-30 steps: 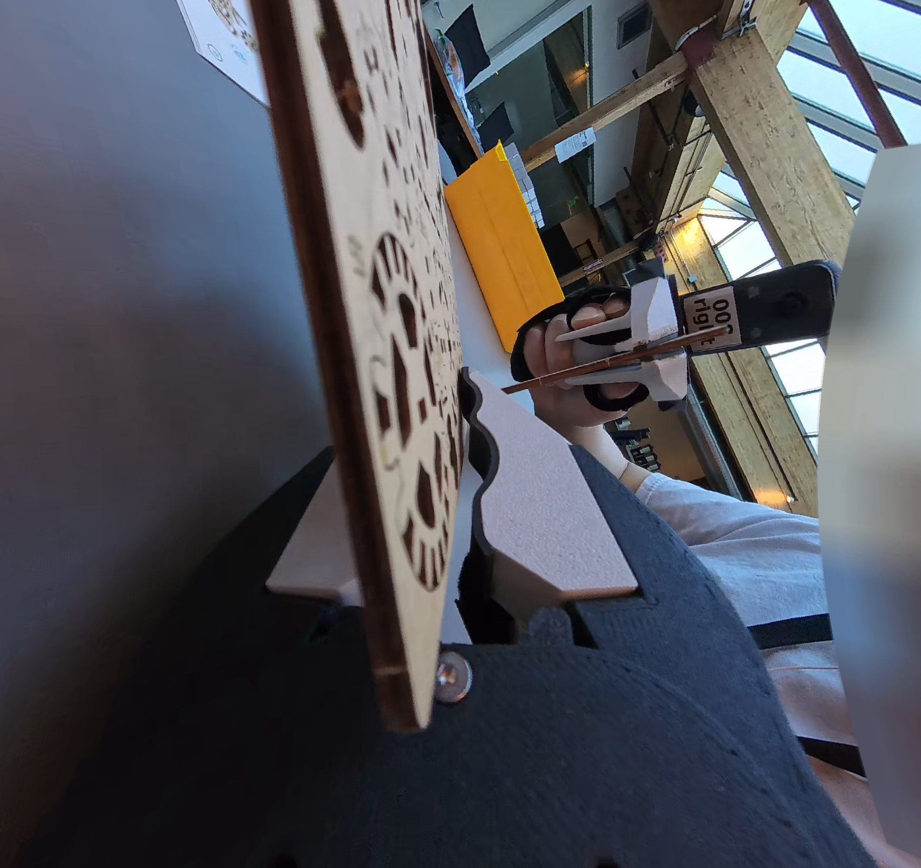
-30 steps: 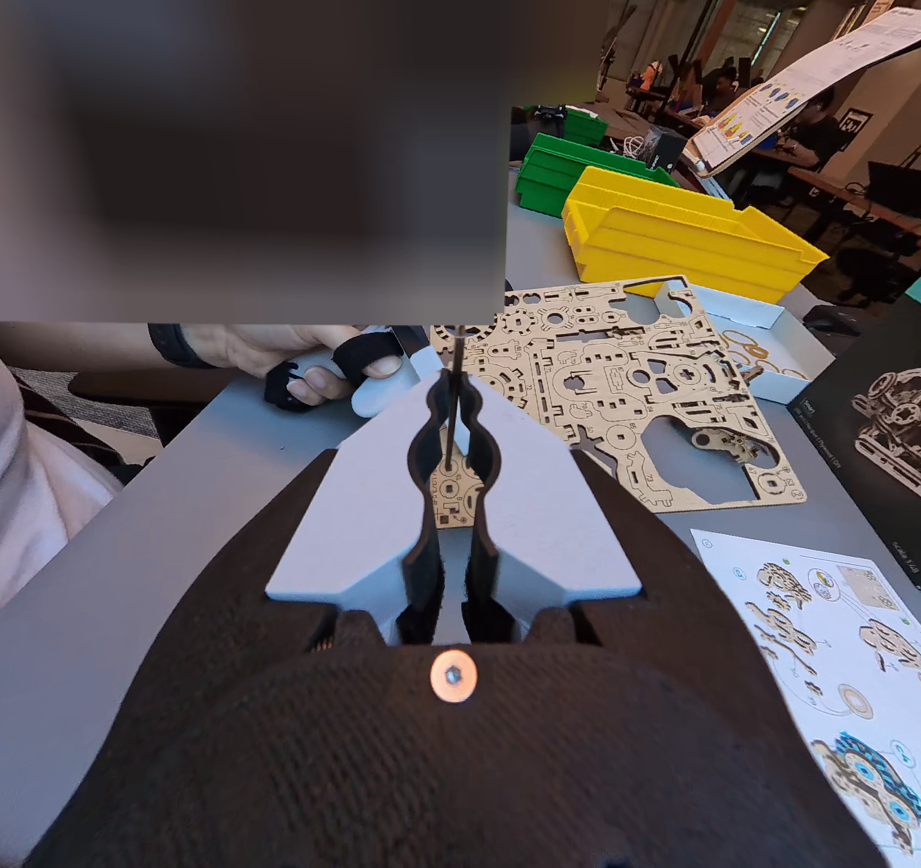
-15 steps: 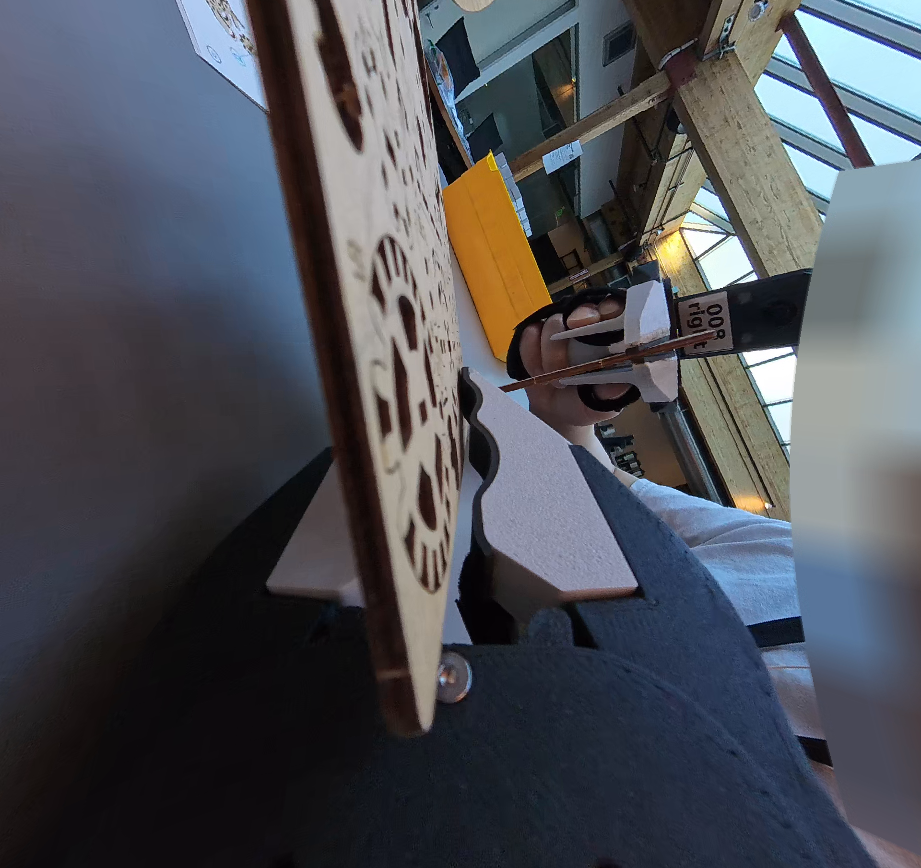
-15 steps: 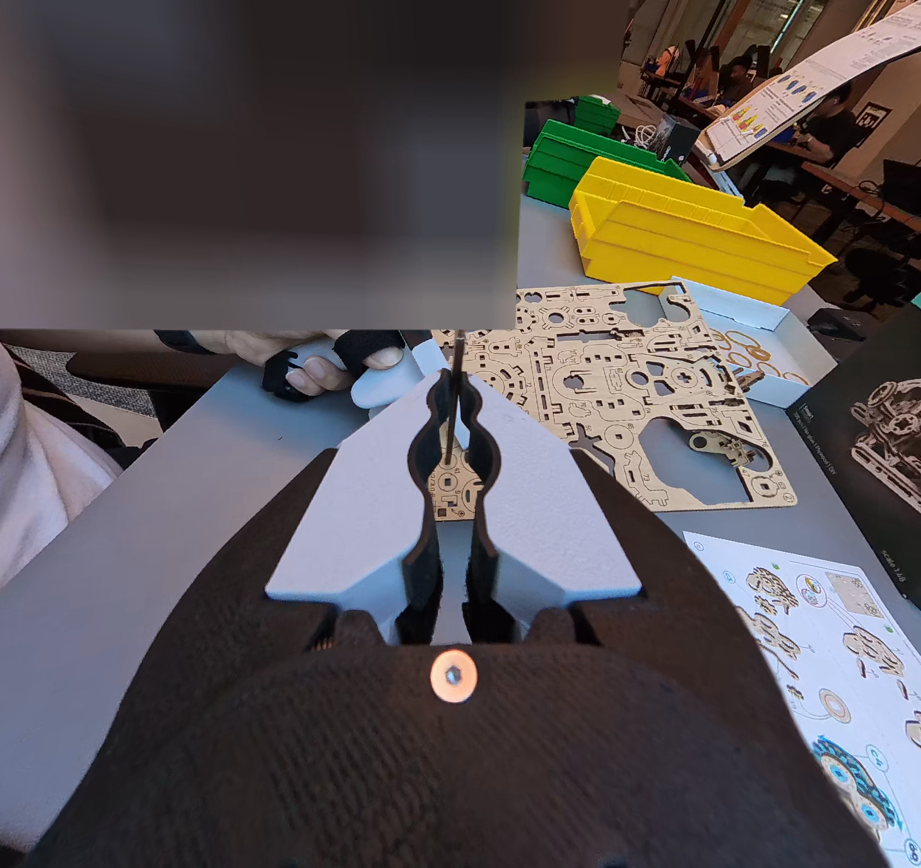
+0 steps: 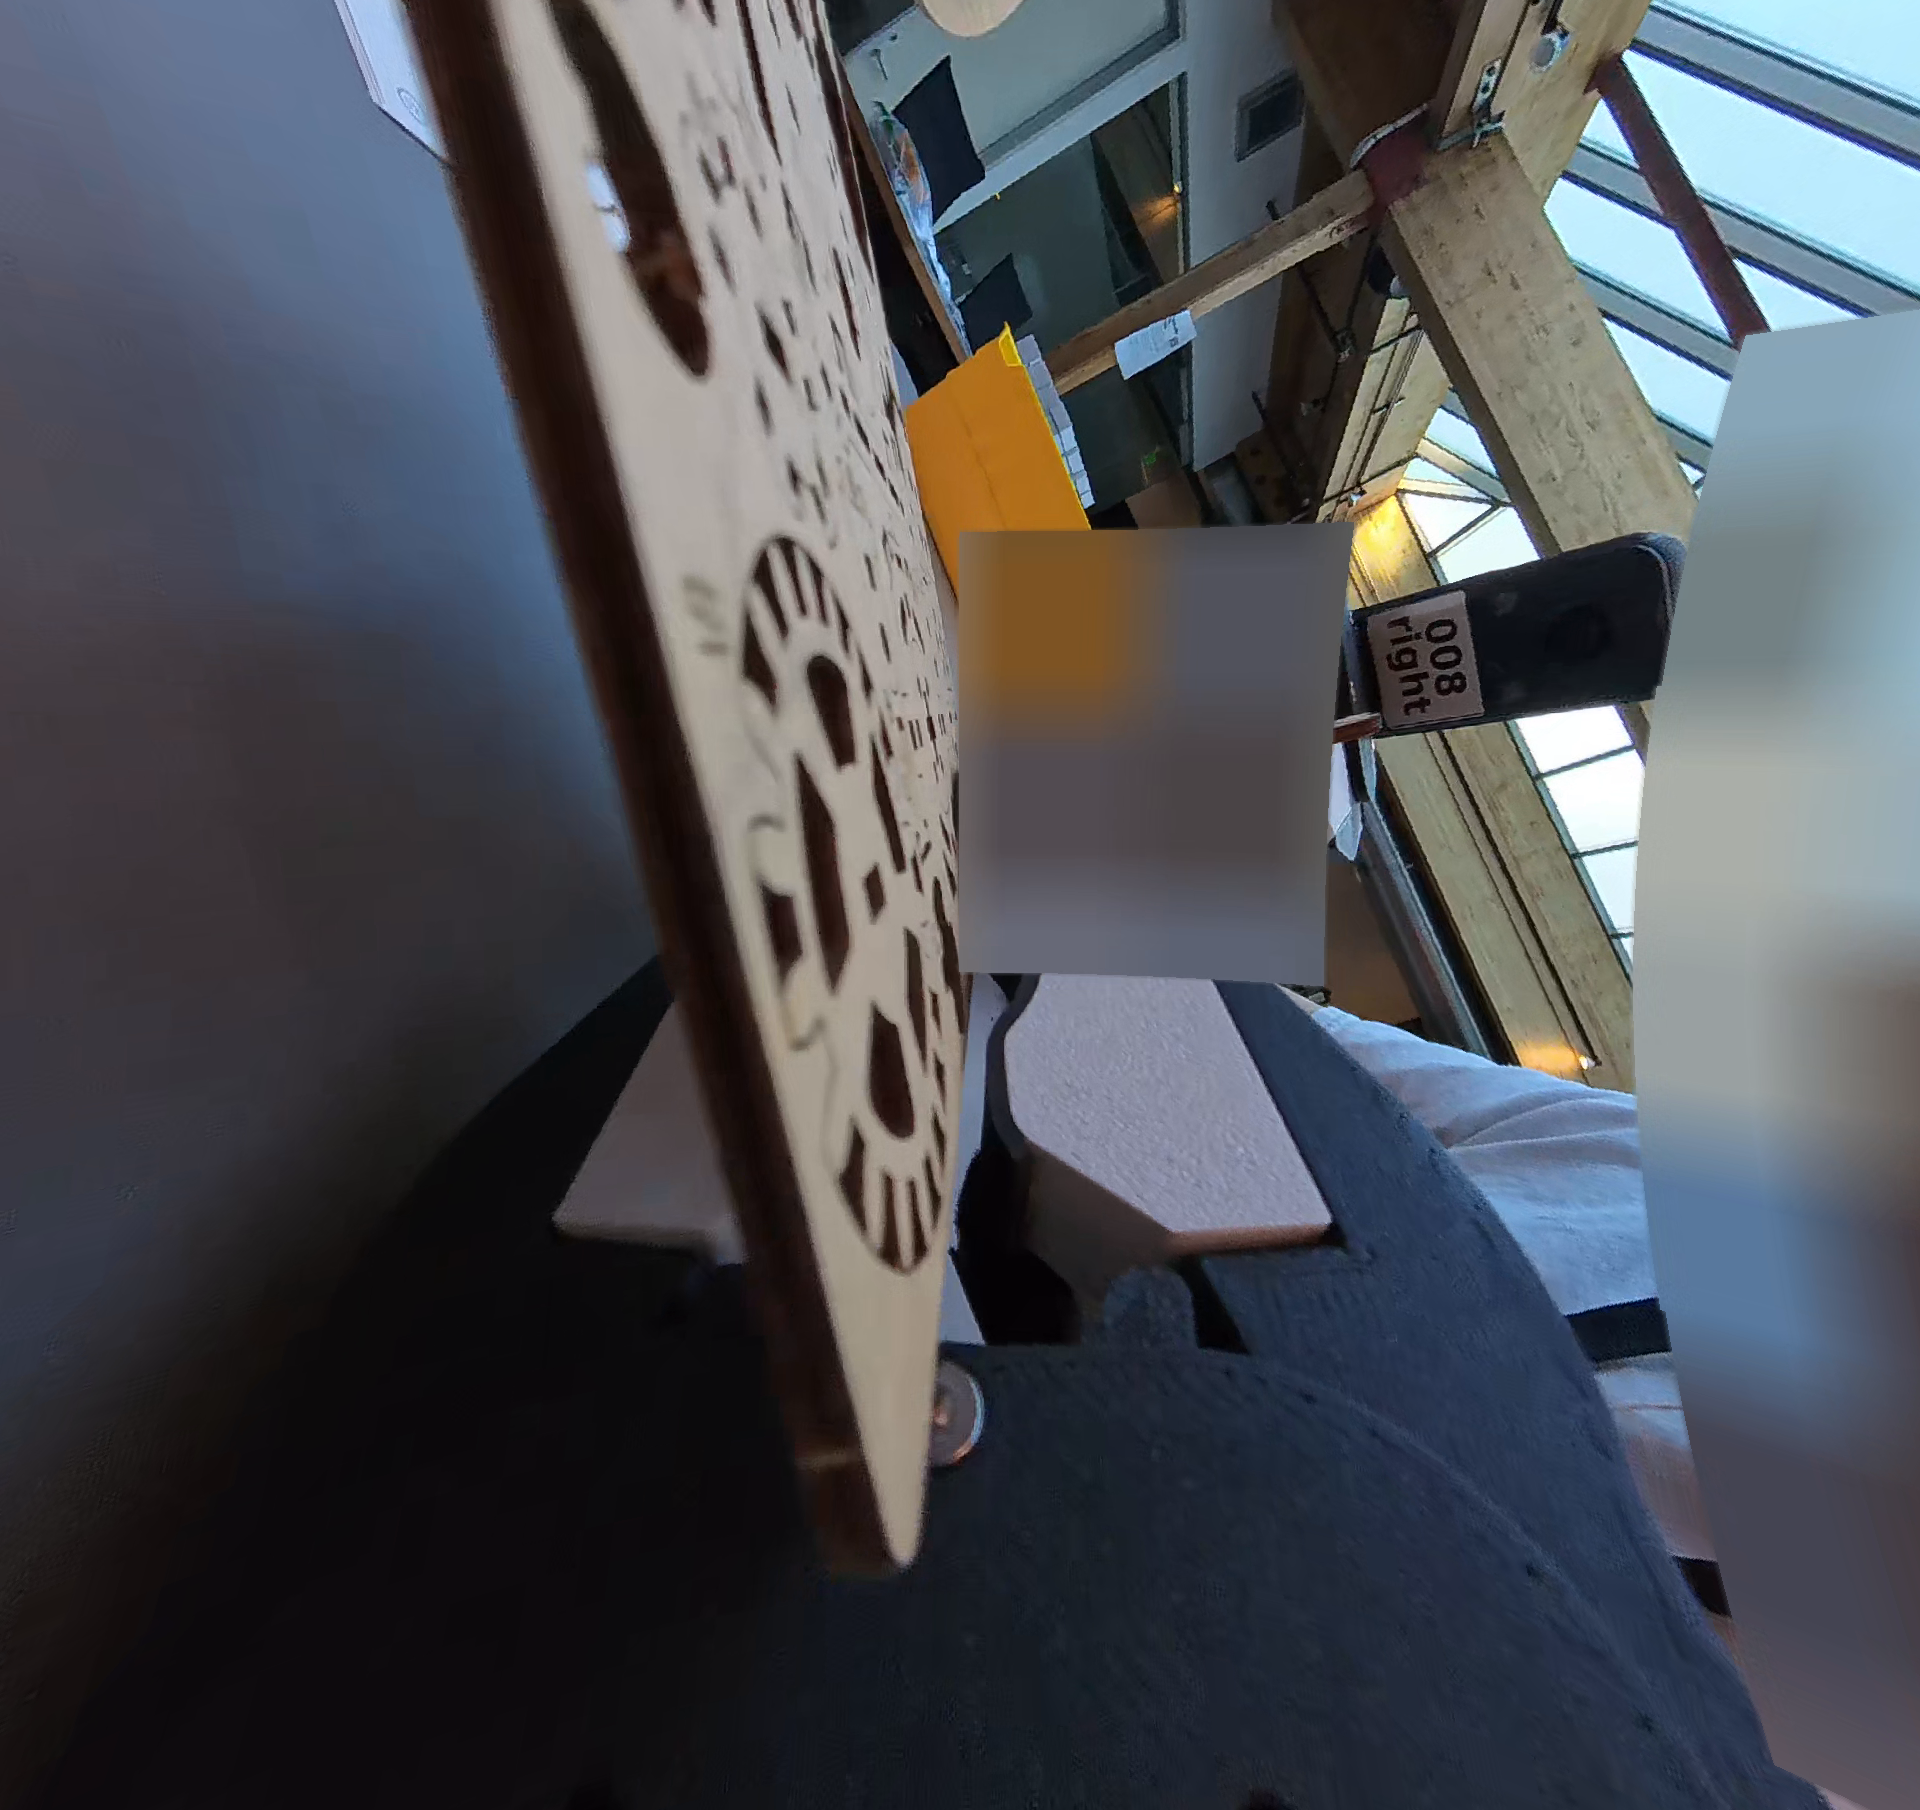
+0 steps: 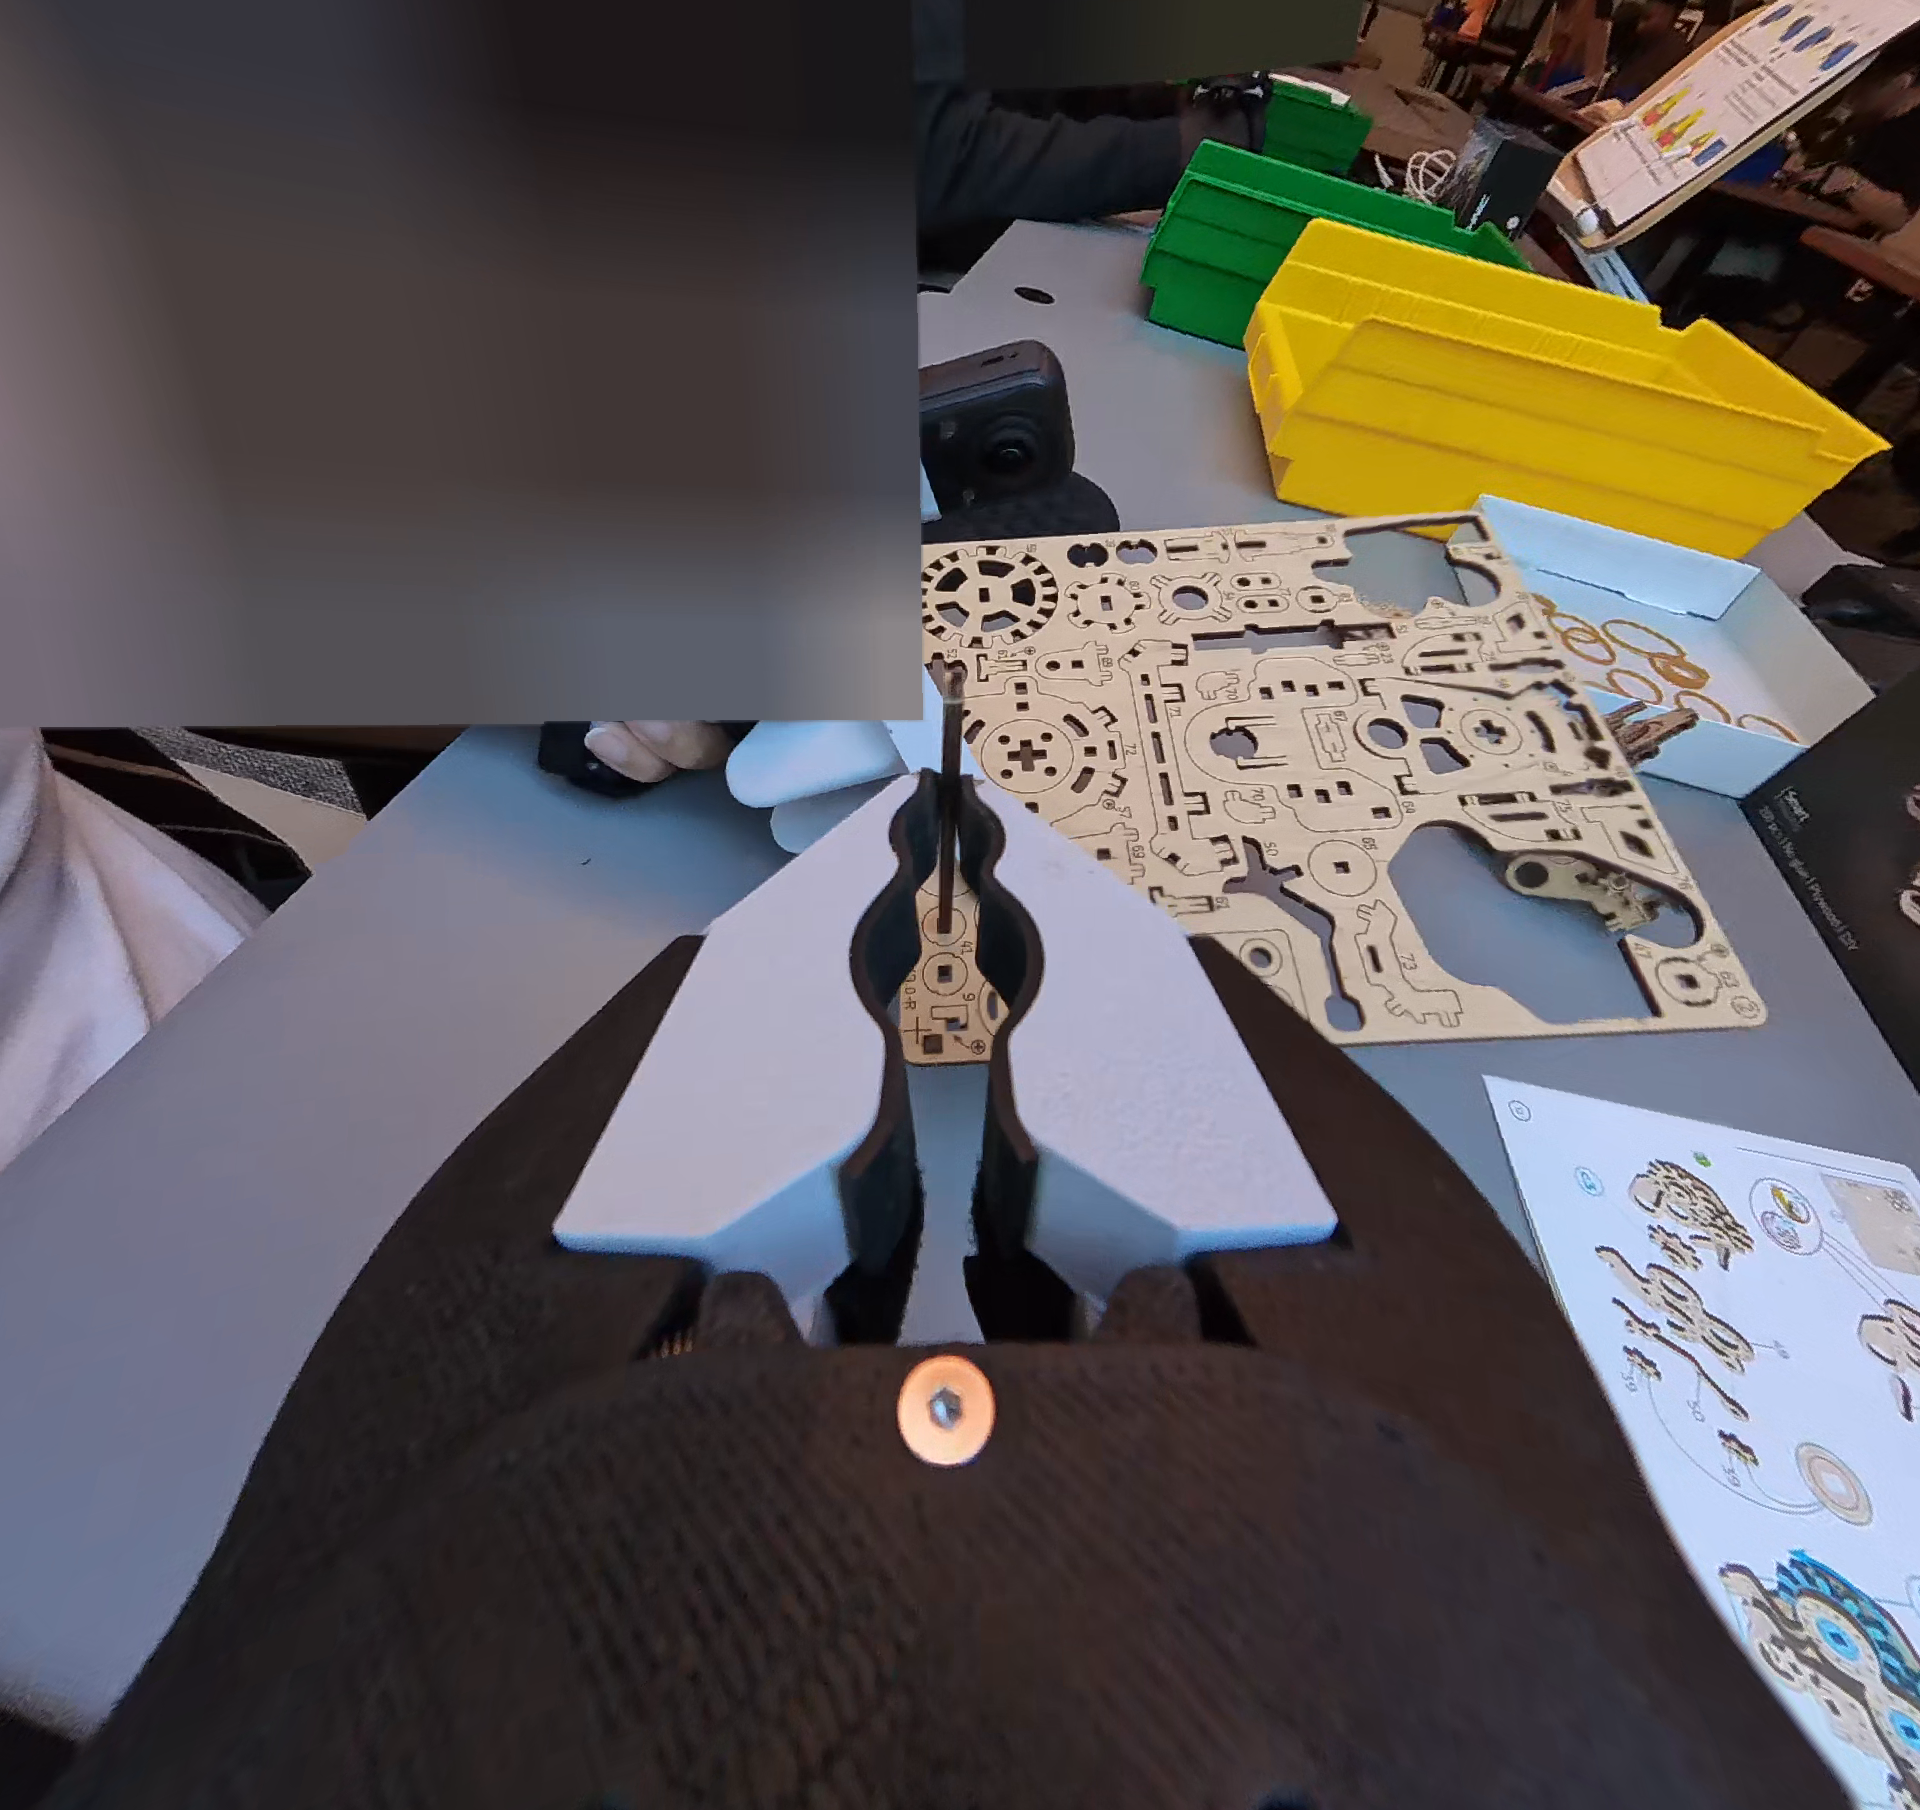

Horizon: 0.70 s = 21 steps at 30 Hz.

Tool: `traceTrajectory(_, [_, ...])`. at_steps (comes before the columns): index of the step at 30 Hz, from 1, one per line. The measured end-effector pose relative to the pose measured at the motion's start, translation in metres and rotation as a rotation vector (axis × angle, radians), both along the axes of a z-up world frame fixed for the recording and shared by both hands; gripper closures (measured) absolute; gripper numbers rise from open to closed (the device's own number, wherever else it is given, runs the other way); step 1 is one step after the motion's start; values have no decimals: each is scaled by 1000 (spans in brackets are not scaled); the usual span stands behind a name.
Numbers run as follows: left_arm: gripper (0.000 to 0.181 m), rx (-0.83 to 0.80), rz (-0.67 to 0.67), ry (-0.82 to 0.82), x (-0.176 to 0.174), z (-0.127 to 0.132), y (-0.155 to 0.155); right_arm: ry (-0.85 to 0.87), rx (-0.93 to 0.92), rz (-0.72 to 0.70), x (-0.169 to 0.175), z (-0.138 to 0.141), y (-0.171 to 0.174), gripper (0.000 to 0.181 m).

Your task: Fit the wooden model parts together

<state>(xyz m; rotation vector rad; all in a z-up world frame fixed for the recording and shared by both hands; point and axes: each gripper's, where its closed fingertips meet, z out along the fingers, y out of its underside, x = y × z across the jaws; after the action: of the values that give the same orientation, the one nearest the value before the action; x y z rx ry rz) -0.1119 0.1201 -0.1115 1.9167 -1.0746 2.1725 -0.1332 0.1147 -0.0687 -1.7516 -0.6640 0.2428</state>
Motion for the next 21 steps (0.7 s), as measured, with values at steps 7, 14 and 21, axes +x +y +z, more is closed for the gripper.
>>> traceTrajectory(7, [181, -25, 19, 14, 3, -1, 4, 106, -32, 8, 9, 1, 3, 180])
traceTrajectory(14, [181, -4, 26, 21, 4, -3, 3, 71, 19, 1, 8, 8, 1, 180])
traceTrajectory(21, [181, 16, 24, 40, 4, -7, 3, 104, 118, -17, 6, 35, -5, 181])
